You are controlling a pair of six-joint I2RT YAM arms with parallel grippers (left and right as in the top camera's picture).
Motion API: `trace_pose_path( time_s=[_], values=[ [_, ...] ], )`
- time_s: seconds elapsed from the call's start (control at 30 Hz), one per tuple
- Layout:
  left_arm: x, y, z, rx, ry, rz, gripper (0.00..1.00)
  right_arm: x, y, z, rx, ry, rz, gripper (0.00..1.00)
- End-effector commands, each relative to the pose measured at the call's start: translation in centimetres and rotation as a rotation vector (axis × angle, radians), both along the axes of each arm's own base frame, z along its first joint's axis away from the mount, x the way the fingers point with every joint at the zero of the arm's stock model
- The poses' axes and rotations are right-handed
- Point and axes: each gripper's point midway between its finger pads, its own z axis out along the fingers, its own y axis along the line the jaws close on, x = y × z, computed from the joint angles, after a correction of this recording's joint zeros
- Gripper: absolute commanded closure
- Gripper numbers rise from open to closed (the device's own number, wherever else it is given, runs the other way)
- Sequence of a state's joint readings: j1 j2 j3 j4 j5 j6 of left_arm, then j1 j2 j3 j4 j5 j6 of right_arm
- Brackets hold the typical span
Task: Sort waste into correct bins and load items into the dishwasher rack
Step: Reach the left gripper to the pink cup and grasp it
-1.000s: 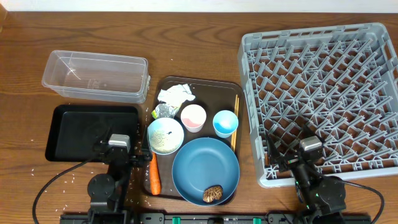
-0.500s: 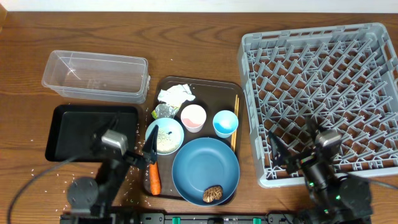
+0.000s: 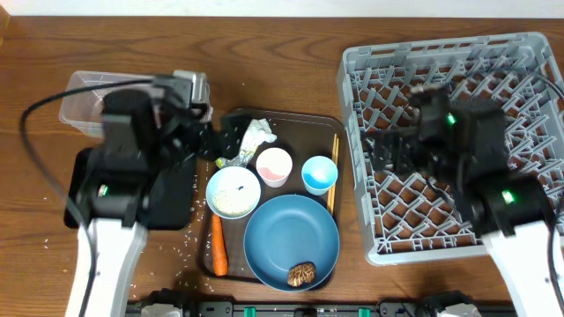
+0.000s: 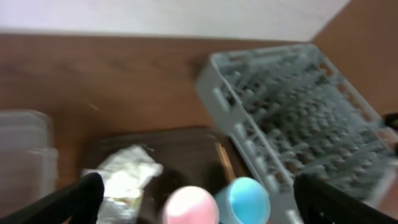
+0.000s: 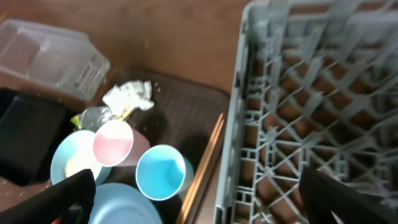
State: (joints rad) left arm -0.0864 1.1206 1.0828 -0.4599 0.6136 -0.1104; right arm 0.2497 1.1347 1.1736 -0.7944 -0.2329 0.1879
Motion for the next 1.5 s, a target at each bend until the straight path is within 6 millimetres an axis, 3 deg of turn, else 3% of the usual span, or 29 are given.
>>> trace_pose_path(
  time_s=[0.0, 0.07, 0.2, 0.3, 0.37, 0.43, 0.53, 0.67, 0.73, 0.97, 1.17, 1.3, 1.47],
  values=[
    [-0.3, -3.0, -1.6, -0.135, 0.155, -0.107, 0.02, 0.6, 0.9, -0.4, 0.046, 0.054, 0.022, 0.01],
    [-0.1, -3.6, -4.0, -0.098, 0.227, -0.111, 0.02, 1.2, 0.1, -1.1, 0.065, 0.101, -0.081, 0.01],
    [0.1, -3.7, -9.4, 0.062, 0.366, -0.033, 0.02, 2.0, -3.6, -2.0, 0.071, 0.152, -0.329, 0.01],
    [0.2, -3.1, -12.7, 0.222, 0.414, 0.038, 0.0, 1.7, -5.7, -2.4, 0.072, 0.183, -0.415, 0.01],
    [0.0, -2.9, -14.5, 0.316, 0.442, 0.063, 0.06, 1.3, -7.0, -3.0, 0.071, 0.219, -0.463, 0.01],
    [-0.5, -3.1, -15.9, 0.369, 0.475, 0.058, 0.16, 0.8, -8.1, -3.4, 0.065, 0.247, -0.497, 0.01],
    [-0.6, -3.1, -17.7, 0.431, 0.507, 0.062, 0.18, 0.4, -9.2, -3.8, 0.06, 0.273, -0.533, 0.01],
    [-0.4, -2.5, -20.0, 0.49, 0.552, 0.083, 0.22, 0.2, -9.6, -3.9, 0.06, 0.282, -0.546, 0.01],
    [-0.1, -2.6, -20.9, 0.495, 0.564, 0.081, 0.31, 0.2, -9.6, -4.0, 0.059, 0.284, -0.545, 0.01],
    [0.3, -4.3, -22.4, 0.433, 0.59, 0.026, 0.73, 0.2, -9.6, -4.0, 0.059, 0.283, -0.545, 0.01],
    [0.5, -4.4, -22.6, 0.431, 0.586, 0.025, 0.94, 0.1, -9.6, -4.0, 0.059, 0.287, -0.545, 0.01],
    [0.8, -4.7, -21.7, 0.403, 0.571, 0.019, 0.94, 0.1, -9.6, -4.0, 0.058, 0.288, -0.545, 0.01],
    [0.9, -6.3, -16.6, 0.261, 0.493, -0.043, 0.94, 0.1, -9.5, -4.0, 0.059, 0.286, -0.538, 0.01]
  ],
)
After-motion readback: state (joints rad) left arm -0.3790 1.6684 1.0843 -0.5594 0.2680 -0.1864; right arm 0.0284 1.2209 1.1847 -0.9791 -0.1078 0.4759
